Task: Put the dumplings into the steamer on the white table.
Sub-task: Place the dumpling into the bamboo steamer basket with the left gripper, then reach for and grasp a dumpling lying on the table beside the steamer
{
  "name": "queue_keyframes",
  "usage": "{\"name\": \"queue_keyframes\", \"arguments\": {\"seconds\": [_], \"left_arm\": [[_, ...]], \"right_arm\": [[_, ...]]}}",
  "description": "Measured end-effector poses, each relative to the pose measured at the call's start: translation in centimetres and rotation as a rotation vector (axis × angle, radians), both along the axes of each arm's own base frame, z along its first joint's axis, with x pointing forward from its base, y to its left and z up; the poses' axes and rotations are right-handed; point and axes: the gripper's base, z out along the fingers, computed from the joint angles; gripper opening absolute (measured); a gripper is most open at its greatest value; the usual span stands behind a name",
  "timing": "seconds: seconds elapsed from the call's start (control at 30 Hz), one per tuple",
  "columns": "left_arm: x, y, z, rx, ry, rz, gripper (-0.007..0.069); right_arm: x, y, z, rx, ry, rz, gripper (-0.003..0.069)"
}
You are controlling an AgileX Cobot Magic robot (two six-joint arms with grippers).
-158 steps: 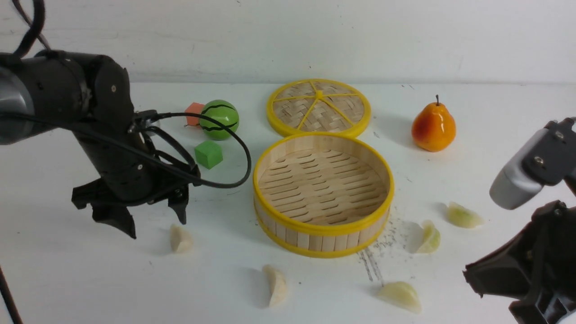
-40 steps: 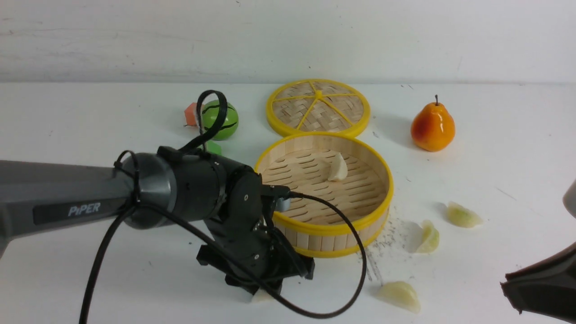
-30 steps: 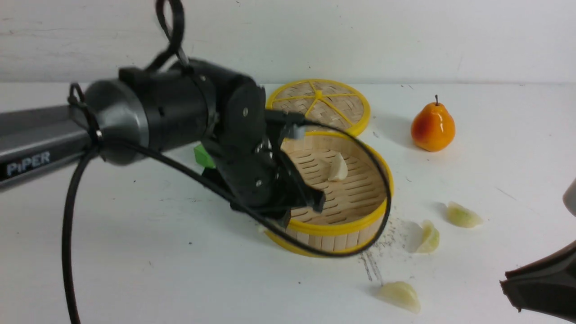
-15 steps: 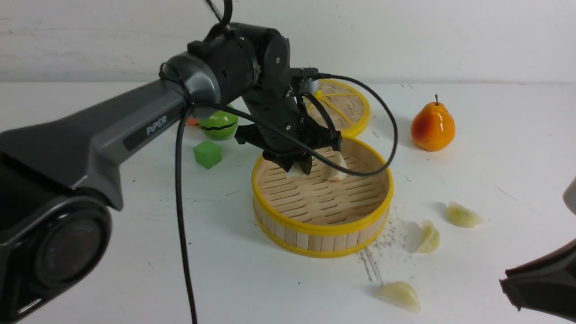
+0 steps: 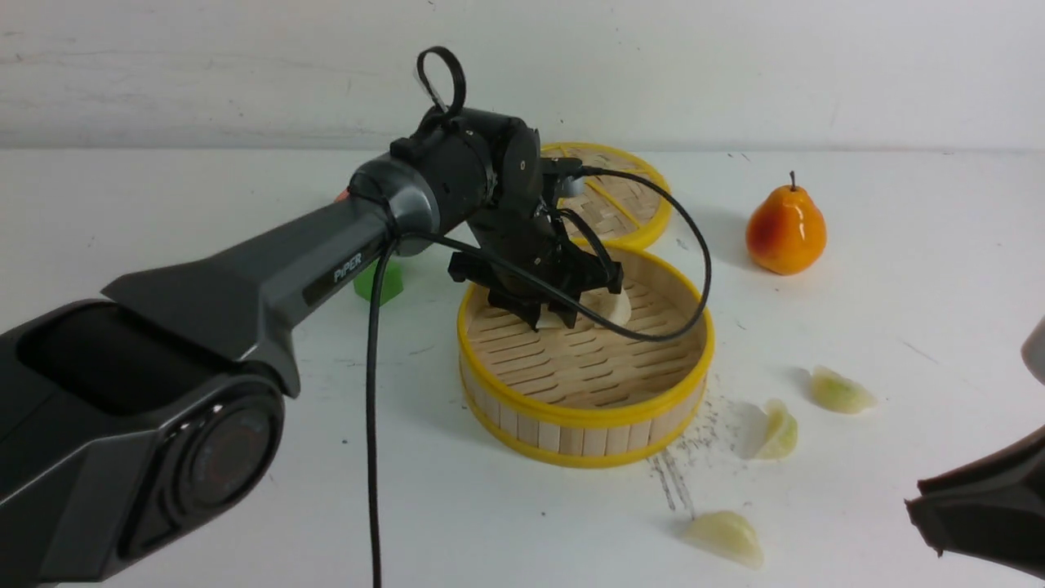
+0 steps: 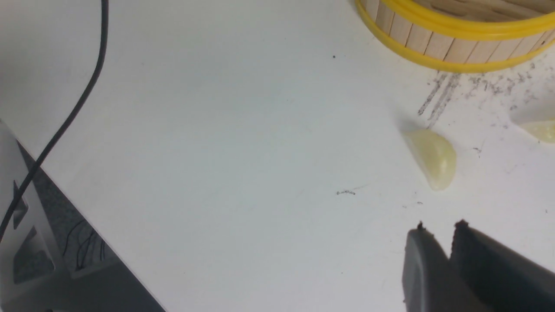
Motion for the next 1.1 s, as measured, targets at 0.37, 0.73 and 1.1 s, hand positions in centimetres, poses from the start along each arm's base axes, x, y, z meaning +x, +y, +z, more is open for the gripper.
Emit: {"name": "queue_keyframes", "arguments": {"seconds": [0.37,0.73,1.1], "left_arm": [[-4.0,3.5,16.3,0.055,-0.233,-0.021,0.0361],[-10.3,7.3,24.3,0.037,-0.361,-0.033,-0.0011],[-21.7,13.0,20.5,0.093,-0.137,-0.092,-0.0014]], "right_arm": [[3.6,0.8,-1.4,-0.083,0.053,-0.017,0.0099],[9.3,2.0,-6.3,-0.297,0.195,0.053,-0.0004],[12.4,5.3,-11.3,-0.349,0.189,0.151,0.0033]]}}
